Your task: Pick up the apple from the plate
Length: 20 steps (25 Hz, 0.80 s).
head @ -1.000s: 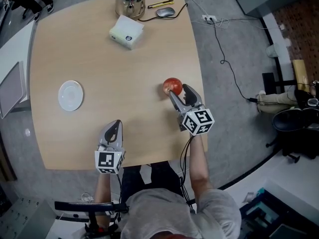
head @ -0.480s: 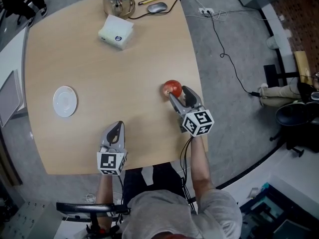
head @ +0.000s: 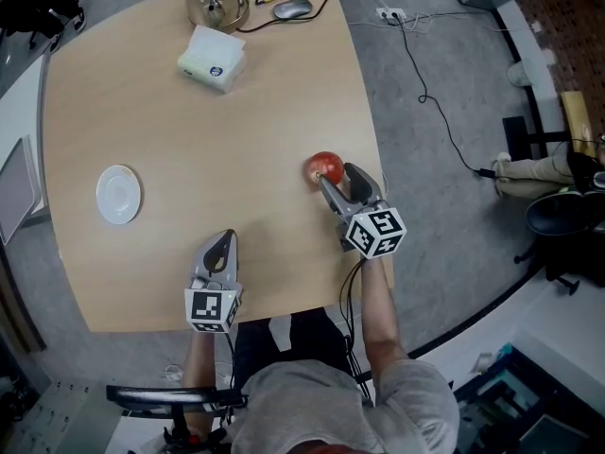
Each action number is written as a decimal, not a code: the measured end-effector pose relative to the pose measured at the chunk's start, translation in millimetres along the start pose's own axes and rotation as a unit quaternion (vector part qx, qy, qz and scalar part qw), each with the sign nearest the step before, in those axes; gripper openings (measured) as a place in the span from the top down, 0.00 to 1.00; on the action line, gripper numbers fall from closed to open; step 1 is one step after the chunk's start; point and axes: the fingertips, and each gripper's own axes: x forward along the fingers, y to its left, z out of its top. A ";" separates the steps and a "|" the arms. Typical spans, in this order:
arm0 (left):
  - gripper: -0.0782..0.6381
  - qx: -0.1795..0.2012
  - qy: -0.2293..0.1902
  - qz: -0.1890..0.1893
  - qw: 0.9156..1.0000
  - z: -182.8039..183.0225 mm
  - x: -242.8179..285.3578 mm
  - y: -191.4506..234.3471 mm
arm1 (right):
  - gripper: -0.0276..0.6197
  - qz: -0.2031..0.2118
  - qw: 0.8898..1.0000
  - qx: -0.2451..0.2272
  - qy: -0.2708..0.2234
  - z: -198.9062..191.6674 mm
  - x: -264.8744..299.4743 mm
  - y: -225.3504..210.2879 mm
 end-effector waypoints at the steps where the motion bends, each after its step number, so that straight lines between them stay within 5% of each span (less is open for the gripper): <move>1: 0.86 0.000 0.000 -0.001 1.000 0.4 0.7 -0.5 | 0.50 0.001 1.000 0.002 -0.001 0.2 0.3 -0.7; 20: 0.86 0.002 0.005 -0.009 1.000 -0.4 8.4 -11.1 | 0.49 -0.022 1.000 0.001 -0.019 5.1 -6.2 -19.4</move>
